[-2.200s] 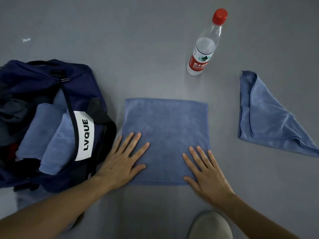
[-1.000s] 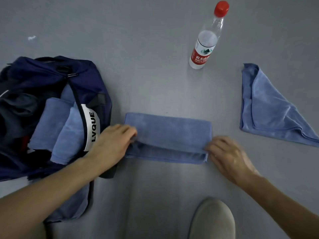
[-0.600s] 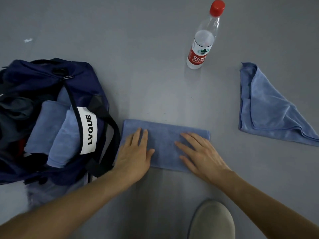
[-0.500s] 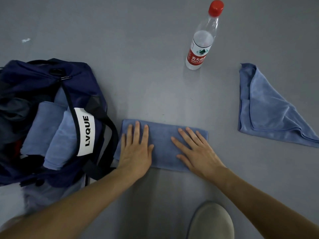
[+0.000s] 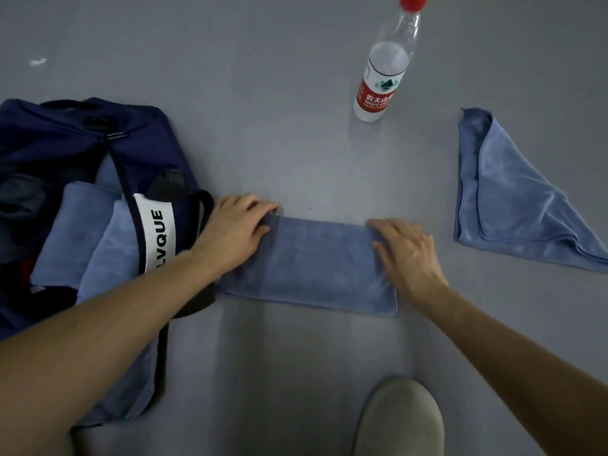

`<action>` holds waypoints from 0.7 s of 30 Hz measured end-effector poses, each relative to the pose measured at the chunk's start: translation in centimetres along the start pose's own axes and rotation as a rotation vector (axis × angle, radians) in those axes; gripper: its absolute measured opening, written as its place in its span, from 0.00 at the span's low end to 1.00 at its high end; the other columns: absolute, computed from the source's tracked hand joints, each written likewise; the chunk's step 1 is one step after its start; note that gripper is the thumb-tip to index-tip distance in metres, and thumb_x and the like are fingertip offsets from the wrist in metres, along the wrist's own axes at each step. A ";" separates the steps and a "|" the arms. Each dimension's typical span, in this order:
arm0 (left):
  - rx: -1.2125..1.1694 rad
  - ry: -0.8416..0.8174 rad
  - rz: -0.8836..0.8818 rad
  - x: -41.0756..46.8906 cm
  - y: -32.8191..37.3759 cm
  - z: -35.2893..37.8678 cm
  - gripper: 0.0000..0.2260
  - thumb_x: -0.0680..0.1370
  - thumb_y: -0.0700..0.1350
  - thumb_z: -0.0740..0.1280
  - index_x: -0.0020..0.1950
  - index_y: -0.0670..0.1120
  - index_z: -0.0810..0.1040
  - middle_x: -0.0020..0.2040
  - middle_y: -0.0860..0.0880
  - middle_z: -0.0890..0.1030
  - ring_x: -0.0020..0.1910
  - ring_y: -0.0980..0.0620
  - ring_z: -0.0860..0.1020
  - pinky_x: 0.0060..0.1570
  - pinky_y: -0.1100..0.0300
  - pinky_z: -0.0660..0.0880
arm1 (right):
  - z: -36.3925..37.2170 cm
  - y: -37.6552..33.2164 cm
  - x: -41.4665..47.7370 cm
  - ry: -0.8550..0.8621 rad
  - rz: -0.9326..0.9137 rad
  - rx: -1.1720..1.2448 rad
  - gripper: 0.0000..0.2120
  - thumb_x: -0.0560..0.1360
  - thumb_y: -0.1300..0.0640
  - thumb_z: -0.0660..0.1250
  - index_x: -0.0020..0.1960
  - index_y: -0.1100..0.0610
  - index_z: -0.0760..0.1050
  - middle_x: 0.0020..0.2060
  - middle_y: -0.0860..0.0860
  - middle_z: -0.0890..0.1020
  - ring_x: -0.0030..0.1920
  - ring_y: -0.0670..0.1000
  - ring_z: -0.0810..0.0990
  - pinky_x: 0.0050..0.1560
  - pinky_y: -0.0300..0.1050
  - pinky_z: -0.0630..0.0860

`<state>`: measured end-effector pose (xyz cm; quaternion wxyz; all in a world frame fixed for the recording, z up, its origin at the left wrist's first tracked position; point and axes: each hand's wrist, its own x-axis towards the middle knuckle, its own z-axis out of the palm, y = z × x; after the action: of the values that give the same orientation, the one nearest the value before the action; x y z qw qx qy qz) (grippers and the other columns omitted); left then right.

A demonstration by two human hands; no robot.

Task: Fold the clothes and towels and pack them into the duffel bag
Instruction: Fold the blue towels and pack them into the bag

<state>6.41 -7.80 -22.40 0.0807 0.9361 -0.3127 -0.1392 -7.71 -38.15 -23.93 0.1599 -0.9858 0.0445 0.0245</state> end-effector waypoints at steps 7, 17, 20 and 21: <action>-0.106 -0.038 0.012 2.6 0.2 -2.4 0.05 0.77 0.44 0.69 0.52 0.47 0.79 0.50 0.46 0.79 0.51 0.43 0.77 0.51 0.48 0.73 | -2.3 1.2 2.2 -0.115 0.094 0.054 0.09 0.76 0.61 0.67 0.56 0.56 0.79 0.48 0.55 0.81 0.51 0.61 0.76 0.54 0.55 0.73; 0.084 0.170 0.086 -5.5 0.4 0.5 0.11 0.72 0.37 0.70 0.53 0.44 0.77 0.56 0.46 0.76 0.53 0.41 0.75 0.50 0.47 0.71 | -1.4 -0.3 -5.4 0.034 -0.371 -0.139 0.07 0.73 0.58 0.63 0.47 0.58 0.79 0.46 0.55 0.79 0.47 0.61 0.77 0.47 0.53 0.70; 0.108 0.085 -0.006 -6.8 1.0 1.1 0.12 0.72 0.39 0.71 0.55 0.43 0.78 0.59 0.44 0.76 0.57 0.40 0.76 0.55 0.45 0.71 | -0.5 -0.7 -7.0 -0.008 -0.415 -0.142 0.10 0.77 0.56 0.62 0.49 0.56 0.81 0.46 0.54 0.81 0.48 0.60 0.79 0.52 0.54 0.72; 0.102 0.081 -0.048 -7.1 1.6 1.0 0.13 0.72 0.41 0.71 0.56 0.43 0.78 0.60 0.44 0.77 0.58 0.40 0.76 0.56 0.45 0.71 | -0.6 -1.1 -6.9 -0.016 -0.416 -0.134 0.10 0.77 0.55 0.62 0.47 0.55 0.81 0.45 0.53 0.81 0.47 0.59 0.80 0.51 0.54 0.72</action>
<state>-0.23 -4.82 -21.50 0.0419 0.9511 -0.2934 -0.0868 -14.42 -36.79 -22.62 0.0961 -0.9820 -0.1628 0.0015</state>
